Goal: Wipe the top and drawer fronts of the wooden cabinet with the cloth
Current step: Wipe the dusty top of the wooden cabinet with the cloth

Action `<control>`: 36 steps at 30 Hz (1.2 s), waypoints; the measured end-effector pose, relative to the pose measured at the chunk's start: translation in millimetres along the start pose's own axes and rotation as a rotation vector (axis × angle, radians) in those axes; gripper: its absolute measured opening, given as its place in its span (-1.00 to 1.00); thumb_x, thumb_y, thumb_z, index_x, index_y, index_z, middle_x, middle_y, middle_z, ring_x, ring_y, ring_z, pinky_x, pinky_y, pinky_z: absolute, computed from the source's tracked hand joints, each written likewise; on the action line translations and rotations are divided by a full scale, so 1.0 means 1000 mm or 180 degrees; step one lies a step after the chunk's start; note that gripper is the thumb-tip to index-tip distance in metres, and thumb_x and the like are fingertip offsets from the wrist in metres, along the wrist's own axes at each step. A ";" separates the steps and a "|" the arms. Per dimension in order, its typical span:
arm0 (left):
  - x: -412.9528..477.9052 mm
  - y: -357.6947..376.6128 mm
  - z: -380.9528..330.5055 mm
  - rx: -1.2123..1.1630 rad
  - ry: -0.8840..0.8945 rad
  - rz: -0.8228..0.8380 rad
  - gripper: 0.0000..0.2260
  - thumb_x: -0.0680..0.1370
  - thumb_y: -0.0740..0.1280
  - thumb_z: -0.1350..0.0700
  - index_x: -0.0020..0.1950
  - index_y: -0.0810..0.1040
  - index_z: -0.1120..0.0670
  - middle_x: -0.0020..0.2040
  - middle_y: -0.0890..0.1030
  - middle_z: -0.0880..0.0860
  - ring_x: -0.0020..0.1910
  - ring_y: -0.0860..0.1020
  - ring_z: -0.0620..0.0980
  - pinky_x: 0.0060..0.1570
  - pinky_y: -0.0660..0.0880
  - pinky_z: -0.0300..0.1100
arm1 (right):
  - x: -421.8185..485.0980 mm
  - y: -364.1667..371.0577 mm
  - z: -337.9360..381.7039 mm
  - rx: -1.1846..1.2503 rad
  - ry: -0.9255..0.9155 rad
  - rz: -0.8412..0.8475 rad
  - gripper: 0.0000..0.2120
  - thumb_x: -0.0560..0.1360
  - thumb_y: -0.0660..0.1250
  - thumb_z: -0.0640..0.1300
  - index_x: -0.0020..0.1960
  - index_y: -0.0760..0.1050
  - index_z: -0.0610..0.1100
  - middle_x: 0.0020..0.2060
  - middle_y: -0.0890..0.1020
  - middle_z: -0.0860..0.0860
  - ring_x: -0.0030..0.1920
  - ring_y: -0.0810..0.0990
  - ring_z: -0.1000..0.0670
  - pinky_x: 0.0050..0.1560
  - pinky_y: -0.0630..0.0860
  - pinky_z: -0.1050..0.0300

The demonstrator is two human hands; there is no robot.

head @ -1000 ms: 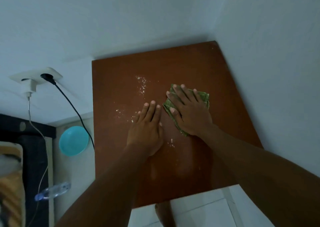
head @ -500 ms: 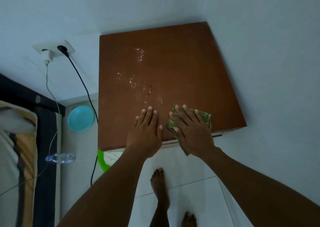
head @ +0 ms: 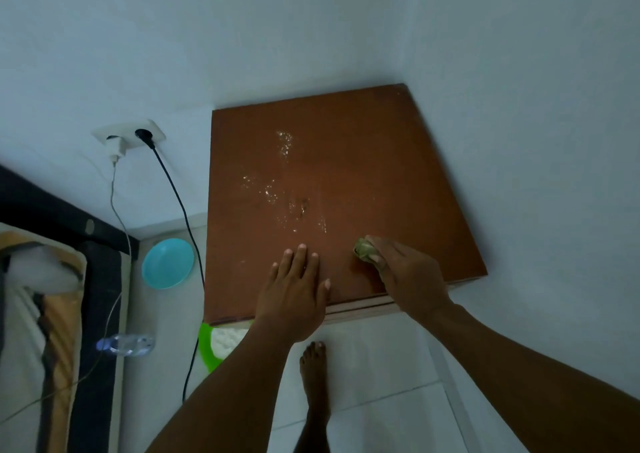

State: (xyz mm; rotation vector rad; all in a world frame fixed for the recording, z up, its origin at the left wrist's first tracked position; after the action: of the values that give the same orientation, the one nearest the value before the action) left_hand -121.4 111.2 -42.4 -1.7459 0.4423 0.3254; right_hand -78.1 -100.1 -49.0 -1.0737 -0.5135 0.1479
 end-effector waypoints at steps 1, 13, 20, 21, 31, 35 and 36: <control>0.010 -0.004 0.000 0.0020 0.0036 -0.0038 -0.42 0.69 -0.12 -0.19 0.66 -0.07 0.02 0.67 -0.15 0.06 0.63 -0.17 0.09 0.57 -0.13 0.04 | 0.016 -0.002 -0.006 0.0009 0.0053 -0.0063 -0.67 0.65 0.18 0.00 0.31 0.54 -0.09 0.03 0.71 -0.07 -0.17 0.69 -0.12 -0.29 0.64 -0.01; 0.210 -0.111 0.021 0.0291 0.0677 -0.0222 -0.42 0.69 -0.12 -0.20 0.66 -0.04 0.02 0.67 -0.09 0.07 0.63 -0.13 0.07 0.57 -0.12 0.04 | 0.298 0.036 -0.105 -0.0287 0.0675 0.0234 -0.75 0.63 0.21 0.04 0.27 0.50 0.05 0.09 0.67 -0.03 0.01 0.64 -0.20 -0.08 0.56 -0.03; 0.264 -0.122 0.035 0.0460 0.0948 -0.0291 -0.42 0.69 -0.12 -0.20 0.66 -0.11 -0.01 0.66 -0.16 0.05 0.63 -0.21 0.07 0.59 -0.12 0.06 | 0.362 0.072 -0.152 -0.0313 0.0997 0.1242 -0.45 0.62 0.11 0.19 0.54 0.27 -0.01 0.50 0.37 -0.08 0.53 0.26 -0.16 0.49 0.24 -0.19; 0.265 -0.120 0.036 0.0452 0.0965 -0.0330 -0.42 0.69 -0.12 -0.20 0.66 -0.12 -0.01 0.66 -0.17 0.04 0.63 -0.22 0.06 0.59 -0.13 0.05 | 0.361 0.080 -0.156 -0.0493 0.0990 0.1409 -0.43 0.63 0.10 0.20 0.58 0.19 0.03 0.56 0.26 -0.03 0.58 0.15 -0.13 0.53 0.13 -0.21; 0.246 -0.111 0.037 0.0427 0.0889 -0.0444 -0.42 0.69 -0.13 -0.21 0.66 -0.10 0.01 0.66 -0.17 0.05 0.62 -0.24 0.05 0.58 -0.19 0.03 | 0.272 0.099 -0.130 -0.1025 0.0908 0.0987 -0.40 0.60 -0.08 0.22 0.59 0.14 0.06 0.60 0.15 -0.01 0.60 0.06 -0.14 0.54 0.05 -0.23; 0.214 -0.100 0.037 0.0334 0.0661 -0.0399 -0.42 0.69 -0.15 -0.21 0.66 -0.11 0.00 0.66 -0.18 0.04 0.62 -0.24 0.04 0.56 -0.21 0.02 | 0.217 0.094 -0.099 -0.0970 0.0829 0.1015 -0.42 0.62 -0.07 0.21 0.61 0.06 0.08 0.62 0.10 0.00 0.61 0.00 -0.13 0.55 0.03 -0.24; 0.203 -0.096 0.038 0.0301 0.0595 -0.0390 -0.42 0.68 -0.15 -0.21 0.66 -0.11 0.00 0.66 -0.18 0.04 0.62 -0.24 0.03 0.57 -0.20 0.02 | 0.204 0.092 -0.091 -0.0963 0.0816 0.1023 -0.42 0.63 -0.06 0.20 0.61 0.04 0.09 0.62 0.09 0.00 0.61 -0.01 -0.13 0.55 0.03 -0.25</control>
State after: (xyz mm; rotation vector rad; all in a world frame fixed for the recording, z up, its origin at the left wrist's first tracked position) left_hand 103.6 141.5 -58.1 -1.7089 0.4747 0.0528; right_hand 154.3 -55.9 -95.6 -1.4454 -0.1297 0.2153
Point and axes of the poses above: each hand's wrist, its own x-axis towards the middle knuckle, its own y-axis out of the palm, z = x × y, the point moved 3 cm from there along x, towards the middle knuckle
